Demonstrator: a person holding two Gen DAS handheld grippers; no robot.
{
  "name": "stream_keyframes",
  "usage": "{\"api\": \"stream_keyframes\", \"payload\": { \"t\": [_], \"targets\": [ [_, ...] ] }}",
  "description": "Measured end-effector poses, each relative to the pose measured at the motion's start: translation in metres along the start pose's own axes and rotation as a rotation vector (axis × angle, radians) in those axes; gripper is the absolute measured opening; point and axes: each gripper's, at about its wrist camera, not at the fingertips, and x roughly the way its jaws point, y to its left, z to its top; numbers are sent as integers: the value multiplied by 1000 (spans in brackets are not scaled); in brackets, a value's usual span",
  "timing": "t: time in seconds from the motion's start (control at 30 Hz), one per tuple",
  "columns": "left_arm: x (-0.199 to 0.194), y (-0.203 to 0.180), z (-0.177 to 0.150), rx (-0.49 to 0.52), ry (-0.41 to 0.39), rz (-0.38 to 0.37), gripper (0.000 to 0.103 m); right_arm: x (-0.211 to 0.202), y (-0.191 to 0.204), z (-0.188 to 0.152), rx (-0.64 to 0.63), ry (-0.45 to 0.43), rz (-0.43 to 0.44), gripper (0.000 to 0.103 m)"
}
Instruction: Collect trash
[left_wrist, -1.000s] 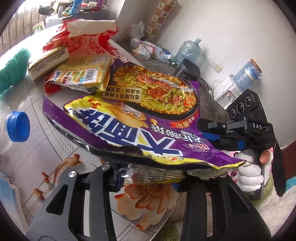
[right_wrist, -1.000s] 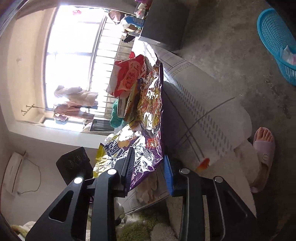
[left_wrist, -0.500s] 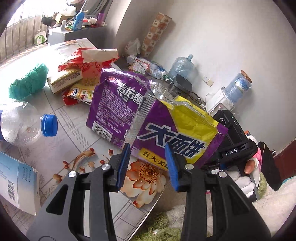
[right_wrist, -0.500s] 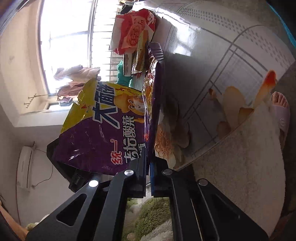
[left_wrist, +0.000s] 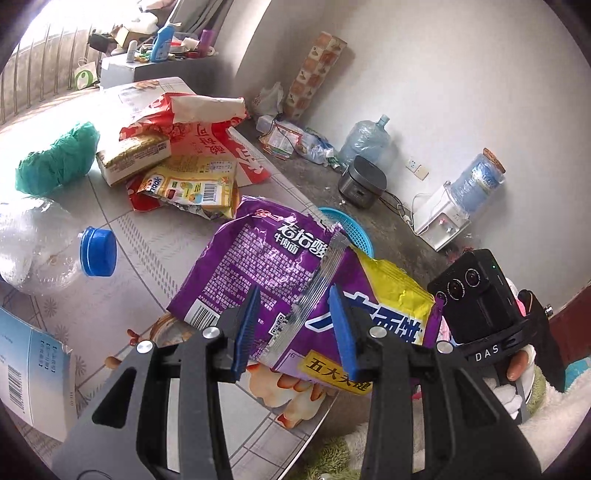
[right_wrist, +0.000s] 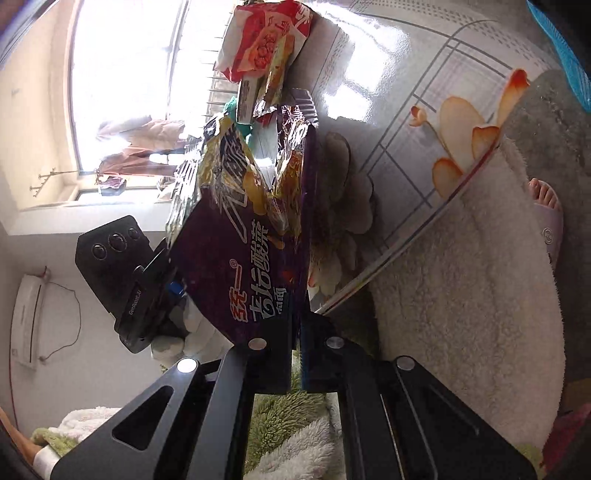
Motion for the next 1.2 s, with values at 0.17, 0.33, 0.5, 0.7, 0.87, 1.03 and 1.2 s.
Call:
{"api": "stream_keyframes", "payload": {
  "t": [0.17, 0.33, 0.5, 0.7, 0.87, 1.03, 1.2],
  "targets": [
    [25, 8, -2, -16, 44, 49, 35, 1, -5, -3, 8, -2, -18, 4],
    [37, 9, -6, -9, 68, 59, 35, -7, -12, -9, -2, -37, -62, 7],
    [40, 10, -6, 1, 75, 61, 34, -29, -19, -13, -28, -122, -139, 17],
    [40, 10, -6, -3, 74, 56, 33, -74, -23, -16, -48, -282, -136, 37],
    [39, 15, -6, -17, 78, 45, 31, -82, -9, -10, -117, -364, -25, 48],
    [37, 24, -6, -40, 76, 27, 28, -81, -4, -13, -169, -374, 70, 57],
    [37, 27, -7, -43, 77, 27, 27, -96, -14, -14, -128, -443, 198, 58]
  ]
}}
